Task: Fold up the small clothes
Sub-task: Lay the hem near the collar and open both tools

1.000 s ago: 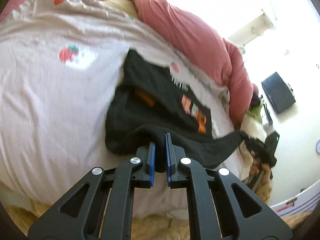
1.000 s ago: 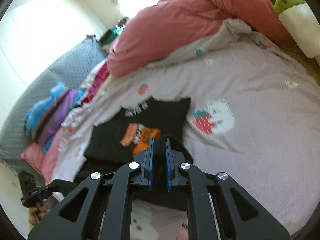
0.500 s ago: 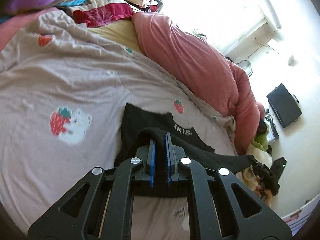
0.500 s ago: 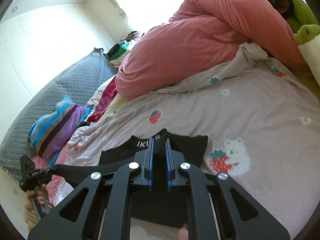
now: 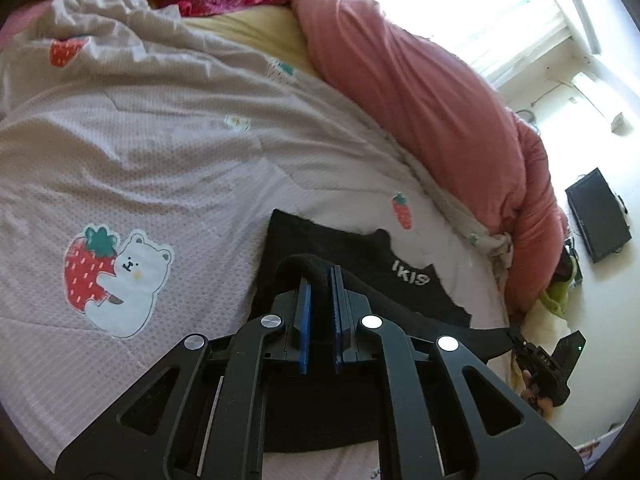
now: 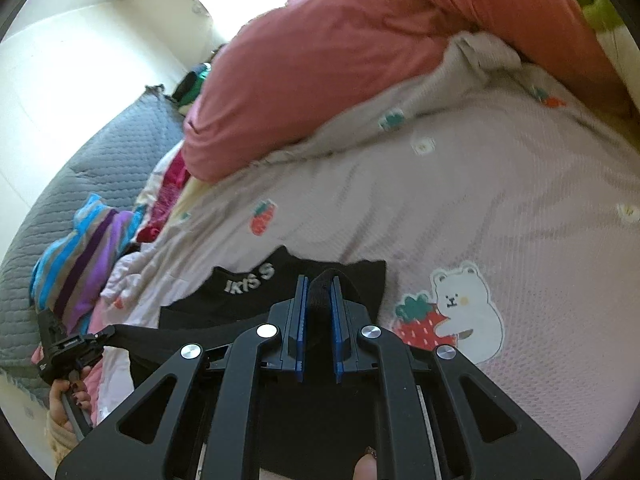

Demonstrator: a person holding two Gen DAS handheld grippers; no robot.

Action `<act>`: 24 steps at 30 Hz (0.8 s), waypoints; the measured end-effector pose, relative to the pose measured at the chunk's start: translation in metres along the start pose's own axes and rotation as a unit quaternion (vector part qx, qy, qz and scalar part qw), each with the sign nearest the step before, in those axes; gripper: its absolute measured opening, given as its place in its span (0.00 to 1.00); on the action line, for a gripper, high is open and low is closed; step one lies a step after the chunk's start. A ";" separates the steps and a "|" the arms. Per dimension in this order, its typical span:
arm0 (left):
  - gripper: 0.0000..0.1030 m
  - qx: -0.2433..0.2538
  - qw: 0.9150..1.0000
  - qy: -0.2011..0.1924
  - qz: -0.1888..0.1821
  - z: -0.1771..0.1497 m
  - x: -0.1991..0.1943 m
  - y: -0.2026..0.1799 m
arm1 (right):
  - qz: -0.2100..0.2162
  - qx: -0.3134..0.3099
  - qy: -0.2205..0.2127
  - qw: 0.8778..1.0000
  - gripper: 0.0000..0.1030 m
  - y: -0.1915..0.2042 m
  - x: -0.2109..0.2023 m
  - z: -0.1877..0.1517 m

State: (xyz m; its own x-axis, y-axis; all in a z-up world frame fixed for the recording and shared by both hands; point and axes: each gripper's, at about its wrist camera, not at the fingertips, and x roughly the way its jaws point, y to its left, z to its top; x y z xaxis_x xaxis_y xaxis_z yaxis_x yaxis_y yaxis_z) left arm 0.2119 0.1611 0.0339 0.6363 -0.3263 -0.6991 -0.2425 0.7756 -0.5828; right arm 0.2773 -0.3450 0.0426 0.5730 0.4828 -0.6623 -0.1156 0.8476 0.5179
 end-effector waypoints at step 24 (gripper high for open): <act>0.05 0.088 0.994 -0.044 0.052 0.011 -0.021 -0.026 | -0.053 -0.045 -0.032 0.997 0.53 0.009 -0.023 -0.015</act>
State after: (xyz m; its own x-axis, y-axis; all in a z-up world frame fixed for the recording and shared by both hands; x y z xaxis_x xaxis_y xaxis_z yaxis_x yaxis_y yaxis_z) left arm 0.2133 0.1540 0.0684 0.6780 -0.1976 -0.7080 -0.1832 0.8874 -0.4231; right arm 0.2507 -0.3455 0.0543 0.6363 0.3761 -0.6736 -0.1215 0.9111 0.3939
